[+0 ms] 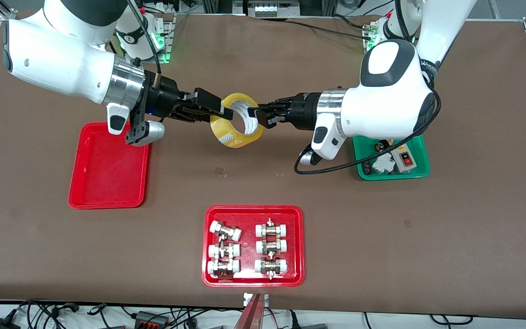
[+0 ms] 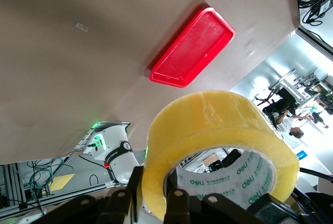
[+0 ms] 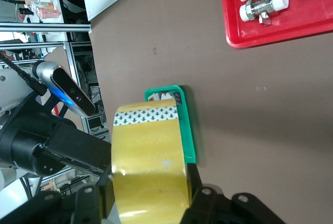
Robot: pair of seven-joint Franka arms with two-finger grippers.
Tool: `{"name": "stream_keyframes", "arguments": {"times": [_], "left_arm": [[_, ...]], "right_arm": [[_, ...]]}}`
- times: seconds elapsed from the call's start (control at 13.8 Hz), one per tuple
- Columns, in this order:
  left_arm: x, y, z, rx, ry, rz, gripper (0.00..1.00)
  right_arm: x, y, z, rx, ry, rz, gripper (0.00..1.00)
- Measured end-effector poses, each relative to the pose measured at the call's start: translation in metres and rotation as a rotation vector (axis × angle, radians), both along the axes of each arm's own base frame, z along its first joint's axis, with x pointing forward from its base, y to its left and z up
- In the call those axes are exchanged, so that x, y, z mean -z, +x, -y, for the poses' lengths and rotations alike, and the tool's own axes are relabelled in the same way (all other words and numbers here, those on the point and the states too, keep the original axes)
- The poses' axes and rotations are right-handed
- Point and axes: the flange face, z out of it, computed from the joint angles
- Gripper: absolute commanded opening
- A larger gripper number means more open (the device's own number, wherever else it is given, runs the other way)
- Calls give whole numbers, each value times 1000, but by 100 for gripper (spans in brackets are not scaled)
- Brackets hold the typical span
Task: Left arm passes tape to right arm into tray
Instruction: 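Grasp the tape with the right gripper, then open the left gripper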
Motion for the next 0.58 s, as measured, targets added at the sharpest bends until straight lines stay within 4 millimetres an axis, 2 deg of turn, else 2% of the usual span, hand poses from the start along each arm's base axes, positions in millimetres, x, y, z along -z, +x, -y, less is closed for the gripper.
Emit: {"name": "stream_keyframes", "arguments": {"times": [0.22, 0.29, 0.36, 0.58], "left_arm": [[0, 0, 0, 0, 0, 0, 2], [0, 0, 0, 0, 0, 0, 21], [0, 0, 0, 0, 0, -1, 99], [-3, 3, -8, 7, 0, -8, 100]], "right_arm": [[0, 0, 0, -4, 0, 4, 45], [0, 0, 0, -6, 0, 6, 44], [0, 0, 0, -7, 0, 8, 44], [3, 1, -1, -8, -2, 3, 42]]}}
